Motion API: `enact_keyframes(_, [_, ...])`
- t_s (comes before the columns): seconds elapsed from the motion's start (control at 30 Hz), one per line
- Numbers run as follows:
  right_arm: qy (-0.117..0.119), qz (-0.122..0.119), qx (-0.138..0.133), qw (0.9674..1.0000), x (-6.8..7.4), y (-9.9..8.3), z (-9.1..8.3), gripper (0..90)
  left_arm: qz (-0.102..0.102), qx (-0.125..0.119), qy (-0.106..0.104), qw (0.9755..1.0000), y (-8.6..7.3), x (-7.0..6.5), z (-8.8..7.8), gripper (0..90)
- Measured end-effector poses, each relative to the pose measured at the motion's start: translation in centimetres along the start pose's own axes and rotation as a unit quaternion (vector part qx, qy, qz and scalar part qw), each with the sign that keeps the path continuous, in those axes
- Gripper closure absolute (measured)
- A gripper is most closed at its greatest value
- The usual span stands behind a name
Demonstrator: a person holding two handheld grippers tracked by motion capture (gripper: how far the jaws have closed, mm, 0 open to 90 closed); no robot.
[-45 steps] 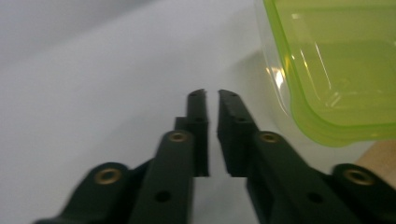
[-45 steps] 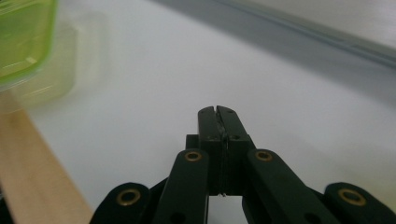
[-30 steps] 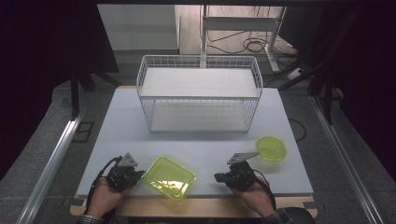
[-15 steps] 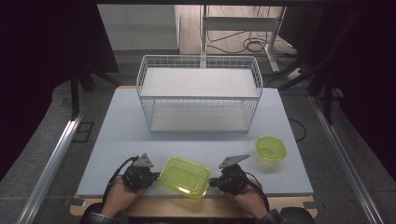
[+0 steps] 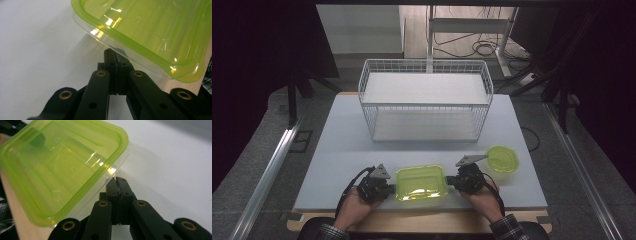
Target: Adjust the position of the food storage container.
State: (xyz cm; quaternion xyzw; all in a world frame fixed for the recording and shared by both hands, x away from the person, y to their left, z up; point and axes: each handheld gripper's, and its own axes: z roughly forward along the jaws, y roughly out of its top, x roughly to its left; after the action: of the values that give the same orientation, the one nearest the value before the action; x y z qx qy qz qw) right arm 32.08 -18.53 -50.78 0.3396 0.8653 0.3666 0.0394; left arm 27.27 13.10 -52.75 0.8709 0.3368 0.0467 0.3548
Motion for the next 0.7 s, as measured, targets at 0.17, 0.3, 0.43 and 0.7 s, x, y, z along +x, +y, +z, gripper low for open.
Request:
enact_keyframes(0.17, [-0.019,0.002,-0.008,0.9998,-1.4,0.8,0.1,88.8,0.012,0.001,-0.001,0.9999,1.1,-0.6,1.0,89.8])
enact_keyframes(0.3, [-0.039,0.000,-0.006,0.9992,-2.2,1.4,0.4,88.7,0.015,-0.003,0.000,0.9999,1.5,-0.8,1.3,89.7])
enact_keyframes(0.43, [-0.060,-0.012,0.003,0.9981,-2.4,1.4,0.5,88.6,0.009,-0.011,0.000,0.9999,1.4,-0.7,1.0,88.7])
enact_keyframes(0.7, [-0.085,-0.018,-0.017,0.9961,-2.4,1.3,-1.3,82.6,0.001,-0.032,0.027,0.9991,0.3,0.0,-0.7,80.7])
